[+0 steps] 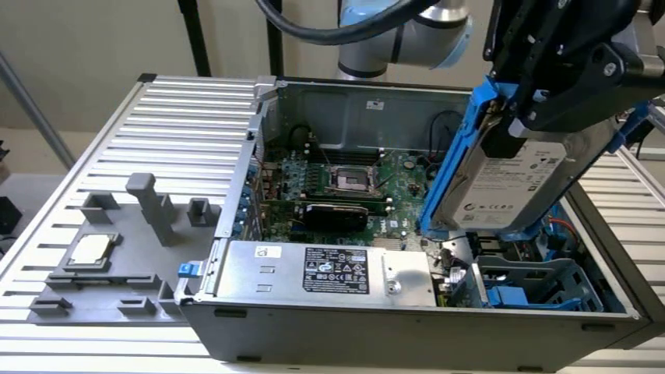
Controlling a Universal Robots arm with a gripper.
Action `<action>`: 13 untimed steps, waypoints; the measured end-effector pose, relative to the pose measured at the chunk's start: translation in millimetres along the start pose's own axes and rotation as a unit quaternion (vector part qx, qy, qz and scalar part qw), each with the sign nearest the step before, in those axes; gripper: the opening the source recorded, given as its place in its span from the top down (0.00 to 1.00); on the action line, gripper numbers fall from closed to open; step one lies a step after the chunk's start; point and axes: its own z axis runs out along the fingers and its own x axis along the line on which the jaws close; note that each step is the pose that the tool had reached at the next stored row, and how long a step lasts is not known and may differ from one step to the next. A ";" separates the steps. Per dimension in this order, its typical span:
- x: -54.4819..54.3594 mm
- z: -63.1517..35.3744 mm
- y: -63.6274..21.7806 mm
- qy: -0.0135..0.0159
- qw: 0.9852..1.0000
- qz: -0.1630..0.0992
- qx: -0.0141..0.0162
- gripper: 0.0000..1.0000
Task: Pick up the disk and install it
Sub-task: 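Insert the disk into the insertion slot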
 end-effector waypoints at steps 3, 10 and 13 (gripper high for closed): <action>7.9 0.6 -9.5 0.000 1.000 0.000 0.000 0.68; 18.6 3.6 -40.3 0.000 1.000 0.000 0.000 0.68; 21.7 5.6 -53.4 0.000 1.000 0.000 0.000 0.68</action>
